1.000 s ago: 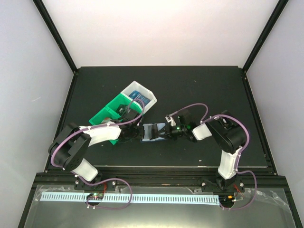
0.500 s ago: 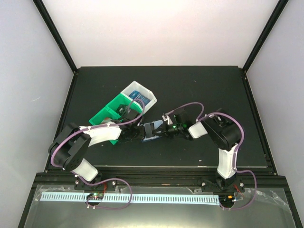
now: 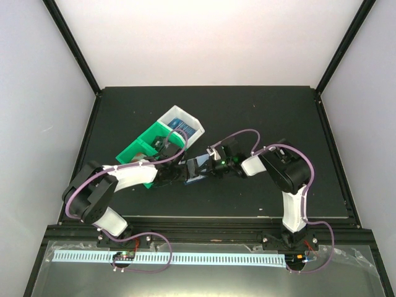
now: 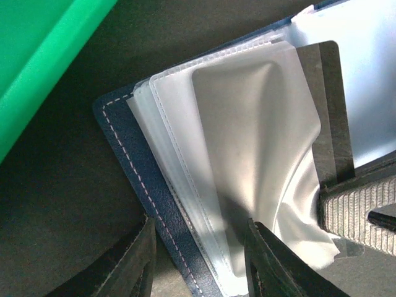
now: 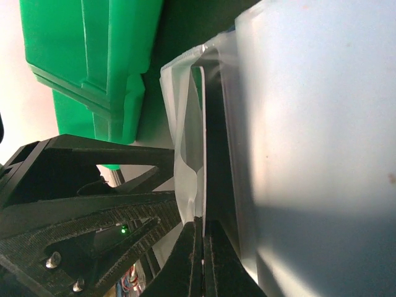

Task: Put the credit cards into the card holder
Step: Insert the credit card into the card holder.

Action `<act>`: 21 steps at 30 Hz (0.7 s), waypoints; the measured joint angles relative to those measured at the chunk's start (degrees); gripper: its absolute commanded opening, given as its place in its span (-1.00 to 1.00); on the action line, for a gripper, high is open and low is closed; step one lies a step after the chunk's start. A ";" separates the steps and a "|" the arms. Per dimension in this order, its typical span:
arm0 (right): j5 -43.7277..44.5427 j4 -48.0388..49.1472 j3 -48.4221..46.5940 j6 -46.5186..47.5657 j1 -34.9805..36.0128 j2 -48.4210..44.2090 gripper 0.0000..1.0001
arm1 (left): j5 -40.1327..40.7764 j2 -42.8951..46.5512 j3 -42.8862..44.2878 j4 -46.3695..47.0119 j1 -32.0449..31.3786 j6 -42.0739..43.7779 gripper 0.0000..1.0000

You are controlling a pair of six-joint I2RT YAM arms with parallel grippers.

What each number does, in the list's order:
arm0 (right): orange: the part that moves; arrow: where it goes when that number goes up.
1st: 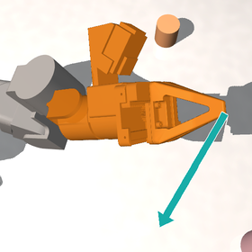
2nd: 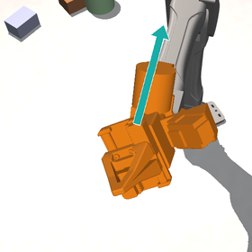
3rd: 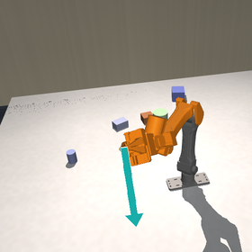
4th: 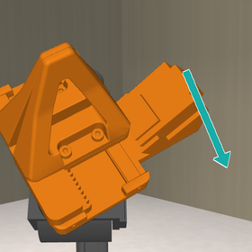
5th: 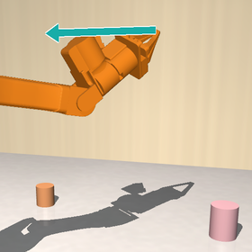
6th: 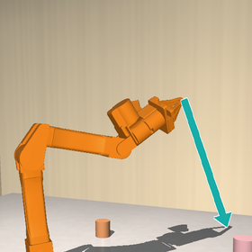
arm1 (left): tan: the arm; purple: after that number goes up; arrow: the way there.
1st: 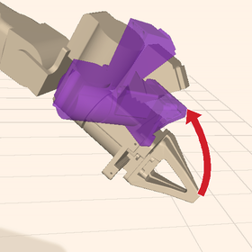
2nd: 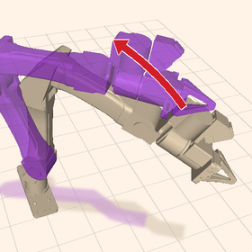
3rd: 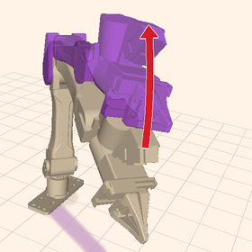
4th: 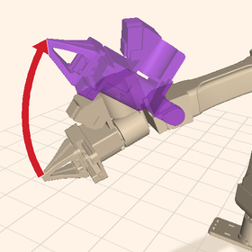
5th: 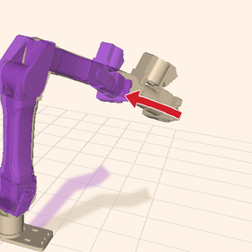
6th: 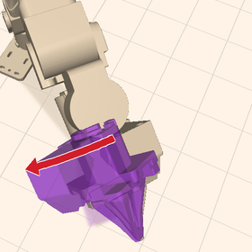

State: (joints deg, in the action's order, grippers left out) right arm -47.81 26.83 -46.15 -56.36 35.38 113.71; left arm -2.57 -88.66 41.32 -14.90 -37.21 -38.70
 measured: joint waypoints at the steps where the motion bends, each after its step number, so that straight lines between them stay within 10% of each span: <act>1: -0.20 -1.07 -0.63 0.90 0.00 0.17 -0.98 | 0.26 0.24 -0.28 0.17 0.00 -0.11 -0.21; 21: -1.03 -20.11 -7.89 16.96 -1.40 0.26 -0.98 | 6.45 5.09 -3.34 -1.38 0.00 -3.13 -0.43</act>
State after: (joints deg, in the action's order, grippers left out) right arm -48.84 6.72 -54.04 -39.40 33.98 113.97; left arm 3.88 -83.57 37.98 -16.27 -37.21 -41.82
